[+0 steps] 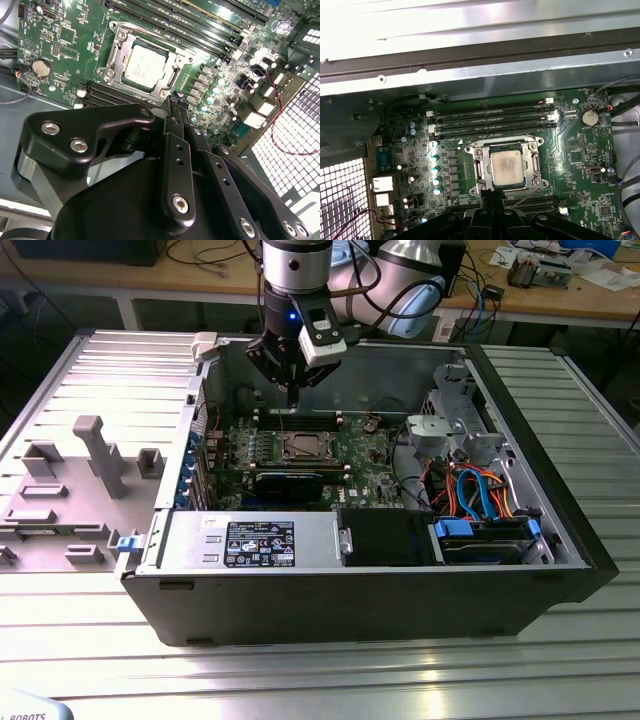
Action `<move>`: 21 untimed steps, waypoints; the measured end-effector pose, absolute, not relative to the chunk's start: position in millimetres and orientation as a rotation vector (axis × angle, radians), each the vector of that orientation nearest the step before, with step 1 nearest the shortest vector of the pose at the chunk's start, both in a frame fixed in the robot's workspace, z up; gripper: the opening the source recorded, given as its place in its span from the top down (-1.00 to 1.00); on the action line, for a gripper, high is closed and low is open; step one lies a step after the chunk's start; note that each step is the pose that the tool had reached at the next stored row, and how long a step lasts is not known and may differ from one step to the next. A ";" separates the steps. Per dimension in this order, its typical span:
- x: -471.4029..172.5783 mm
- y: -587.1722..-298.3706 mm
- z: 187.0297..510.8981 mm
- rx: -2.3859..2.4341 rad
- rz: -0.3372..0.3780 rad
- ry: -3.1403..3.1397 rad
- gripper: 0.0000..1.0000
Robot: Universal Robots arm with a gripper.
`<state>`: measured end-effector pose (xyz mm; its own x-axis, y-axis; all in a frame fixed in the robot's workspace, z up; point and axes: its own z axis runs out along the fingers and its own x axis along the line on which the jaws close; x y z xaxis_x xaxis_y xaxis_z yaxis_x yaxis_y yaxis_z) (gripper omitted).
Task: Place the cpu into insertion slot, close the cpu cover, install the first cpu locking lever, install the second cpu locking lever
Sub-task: 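Install the first cpu locking lever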
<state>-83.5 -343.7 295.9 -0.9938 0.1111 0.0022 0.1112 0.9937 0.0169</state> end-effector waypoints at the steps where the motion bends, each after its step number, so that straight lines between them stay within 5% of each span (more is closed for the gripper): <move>1: -83.5 -343.7 295.9 -0.174 -0.027 -3.135 0.79; 21: -95.8 -343.7 290.7 -0.039 -0.033 -3.142 0.79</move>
